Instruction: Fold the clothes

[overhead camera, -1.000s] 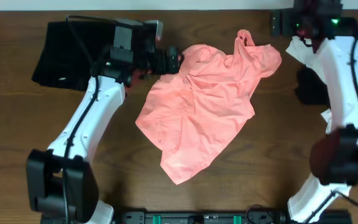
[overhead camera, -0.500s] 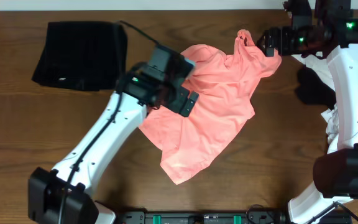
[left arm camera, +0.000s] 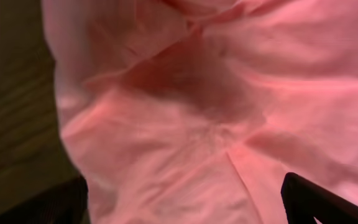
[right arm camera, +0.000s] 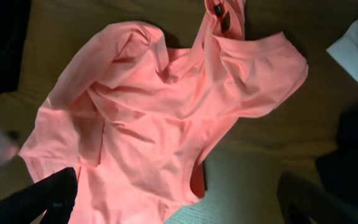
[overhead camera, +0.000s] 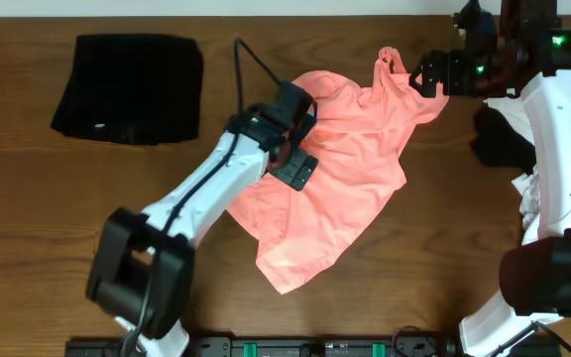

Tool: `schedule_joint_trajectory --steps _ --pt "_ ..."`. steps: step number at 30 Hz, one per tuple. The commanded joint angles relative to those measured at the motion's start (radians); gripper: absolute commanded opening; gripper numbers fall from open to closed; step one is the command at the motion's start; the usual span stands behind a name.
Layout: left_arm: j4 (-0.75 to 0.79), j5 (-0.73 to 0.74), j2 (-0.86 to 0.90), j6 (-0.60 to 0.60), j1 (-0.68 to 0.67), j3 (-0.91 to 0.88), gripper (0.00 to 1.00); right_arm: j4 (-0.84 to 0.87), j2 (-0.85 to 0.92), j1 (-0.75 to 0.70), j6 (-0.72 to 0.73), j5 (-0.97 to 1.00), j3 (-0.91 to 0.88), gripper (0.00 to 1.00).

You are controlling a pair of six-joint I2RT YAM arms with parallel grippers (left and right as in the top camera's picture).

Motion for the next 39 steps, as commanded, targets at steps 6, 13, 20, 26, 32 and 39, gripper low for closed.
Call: schedule_joint_trajectory --steps 6,13,20,26,32,39 --pt "0.050 -0.019 0.043 -0.069 -0.007 0.001 0.96 -0.006 0.002 0.002 0.018 0.006 0.002 0.96" --pt "0.092 -0.020 0.053 -0.081 -0.047 0.001 0.96 -0.010 0.002 0.002 0.018 0.006 -0.005 0.96" --pt "0.081 -0.103 0.117 -0.148 -0.070 0.001 0.95 -0.021 0.002 0.002 0.018 0.011 -0.014 0.96" --pt "0.063 -0.162 0.129 -0.196 -0.080 0.001 0.85 -0.020 0.002 0.002 0.017 0.013 -0.014 0.97" --pt "0.067 -0.177 0.132 -0.202 -0.083 0.001 0.82 -0.020 0.002 0.002 0.013 0.013 -0.014 0.97" --pt "0.064 -0.169 0.154 -0.216 -0.119 0.001 0.81 -0.020 0.002 0.002 0.011 0.013 -0.014 0.98"
